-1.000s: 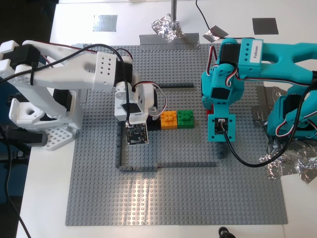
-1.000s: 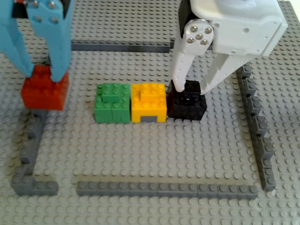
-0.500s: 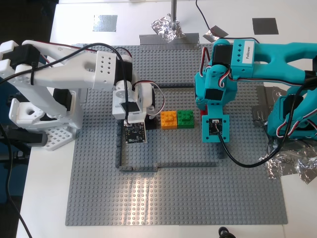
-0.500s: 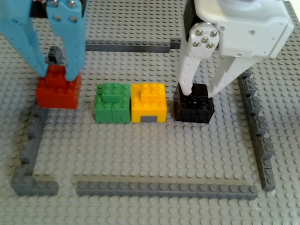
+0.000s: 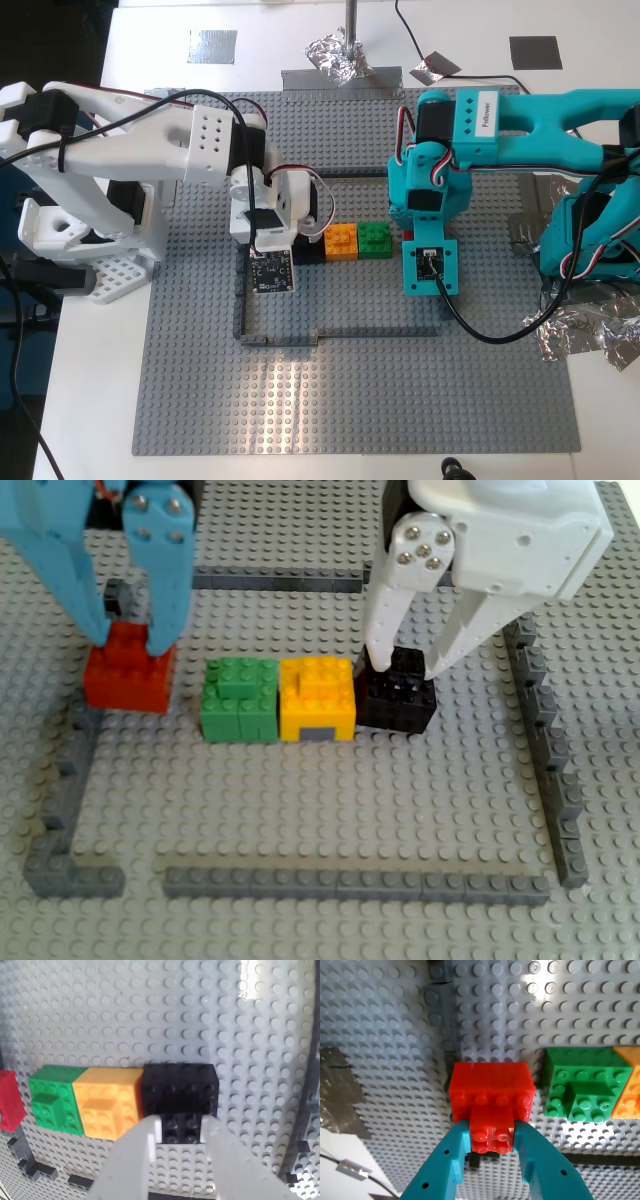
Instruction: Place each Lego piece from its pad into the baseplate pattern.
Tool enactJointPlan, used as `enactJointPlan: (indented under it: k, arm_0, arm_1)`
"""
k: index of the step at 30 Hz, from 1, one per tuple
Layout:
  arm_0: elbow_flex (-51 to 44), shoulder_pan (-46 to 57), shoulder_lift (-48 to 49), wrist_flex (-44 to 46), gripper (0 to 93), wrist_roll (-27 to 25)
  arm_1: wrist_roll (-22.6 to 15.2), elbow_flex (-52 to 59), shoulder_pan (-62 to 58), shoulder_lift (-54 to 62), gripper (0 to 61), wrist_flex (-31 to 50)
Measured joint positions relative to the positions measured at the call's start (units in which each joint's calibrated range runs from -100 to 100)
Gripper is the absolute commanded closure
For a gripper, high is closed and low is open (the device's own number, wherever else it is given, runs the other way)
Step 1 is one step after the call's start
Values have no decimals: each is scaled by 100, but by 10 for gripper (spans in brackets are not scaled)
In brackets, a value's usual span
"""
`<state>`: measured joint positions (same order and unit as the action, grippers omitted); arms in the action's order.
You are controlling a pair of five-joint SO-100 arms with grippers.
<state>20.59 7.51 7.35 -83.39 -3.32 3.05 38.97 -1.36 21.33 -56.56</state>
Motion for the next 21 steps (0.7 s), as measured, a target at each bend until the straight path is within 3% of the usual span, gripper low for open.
enactJointPlan:
  k: [6, 15, 21]
  arm_0:
    - [-176, 0, -228, 0, 860, 5]
    - [-332, 0, -499, 0, 858, 5]
    - [-546, 15, -735, 0, 859, 94]
  arm_1:
    - [-29, 10, -45, 9, 592, 56]
    - [-34, 48, -18, 9, 465, 105]
    - [-39, 48, 27, 9, 435, 121]
